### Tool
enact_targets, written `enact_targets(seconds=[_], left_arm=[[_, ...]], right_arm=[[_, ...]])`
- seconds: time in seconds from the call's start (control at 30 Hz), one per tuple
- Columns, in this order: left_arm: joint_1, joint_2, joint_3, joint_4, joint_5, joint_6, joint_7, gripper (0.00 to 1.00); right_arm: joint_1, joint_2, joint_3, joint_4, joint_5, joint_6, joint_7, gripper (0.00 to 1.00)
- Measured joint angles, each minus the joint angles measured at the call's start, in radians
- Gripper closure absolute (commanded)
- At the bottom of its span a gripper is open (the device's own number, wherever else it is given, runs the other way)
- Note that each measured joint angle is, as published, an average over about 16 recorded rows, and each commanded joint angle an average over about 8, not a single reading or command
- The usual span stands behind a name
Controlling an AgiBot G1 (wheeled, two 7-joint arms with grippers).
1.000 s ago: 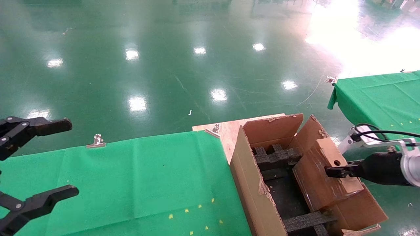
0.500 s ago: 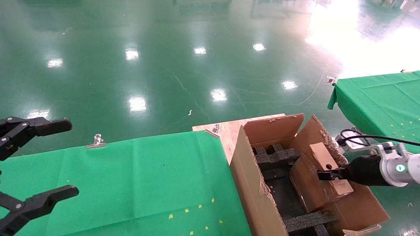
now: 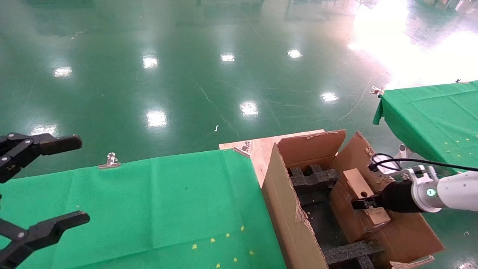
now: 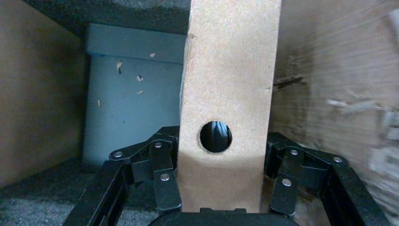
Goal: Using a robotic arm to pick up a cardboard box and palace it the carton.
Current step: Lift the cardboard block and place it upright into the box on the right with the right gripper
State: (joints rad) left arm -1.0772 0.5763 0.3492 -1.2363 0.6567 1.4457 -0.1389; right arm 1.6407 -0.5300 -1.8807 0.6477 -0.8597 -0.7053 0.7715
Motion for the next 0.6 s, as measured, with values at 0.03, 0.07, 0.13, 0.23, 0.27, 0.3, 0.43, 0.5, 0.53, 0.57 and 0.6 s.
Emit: enact_targets(seconds=[0.03,0.07,0.13,0.23,0.27,0.3,0.43,0.5,0.53,0.57,0.6], left_arm=[[0.000,0.000,0.000,0.000,0.000,0.000,0.000,0.00],[0.000,0.000,0.000,0.000,0.000,0.000,0.000,0.00],[0.000,0.000,0.000,0.000,0.000,0.000,0.000,0.00],[0.000,0.000,0.000,0.000,0.000,0.000,0.000,0.00],[0.000,0.000,0.000,0.000,0.000,0.000,0.000,0.00],[0.000,0.000,0.000,0.000,0.000,0.000,0.000,0.00],[0.000,0.000,0.000,0.000,0.000,0.000,0.000,0.00],[0.000,0.000,0.000,0.000,0.000,0.000,0.000,0.00],[0.000,0.000,0.000,0.000,0.000,0.000,0.000,0.00],[0.000,0.000,0.000,0.000,0.000,0.000,0.000,0.00],[0.000,0.000,0.000,0.000,0.000,0.000,0.000,0.00]], right_arm=[[-0.007,-0.010,0.003,-0.015,0.006,-0.003,-0.007,1.00],[-0.015,-0.020,0.005,-0.030,0.012,-0.007,-0.015,1.00],[-0.029,-0.039,0.011,-0.062,0.024,-0.014,-0.030,1.00],[-0.047,-0.067,0.021,-0.109,0.041,-0.027,-0.054,1.00],[-0.053,-0.076,0.024,-0.125,0.046,-0.031,-0.062,1.00],[-0.059,-0.085,0.027,-0.141,0.051,-0.036,-0.070,1.00],[-0.078,-0.116,0.038,-0.199,0.069,-0.052,-0.101,1.00],[-0.087,-0.131,0.044,-0.227,0.077,-0.060,-0.116,0.97],[-0.091,-0.138,0.046,-0.239,0.081,-0.064,-0.122,0.91],[-0.095,-0.143,0.048,-0.250,0.085,-0.068,-0.128,0.79],[-0.099,-0.149,0.051,-0.261,0.088,-0.071,-0.134,0.66]])
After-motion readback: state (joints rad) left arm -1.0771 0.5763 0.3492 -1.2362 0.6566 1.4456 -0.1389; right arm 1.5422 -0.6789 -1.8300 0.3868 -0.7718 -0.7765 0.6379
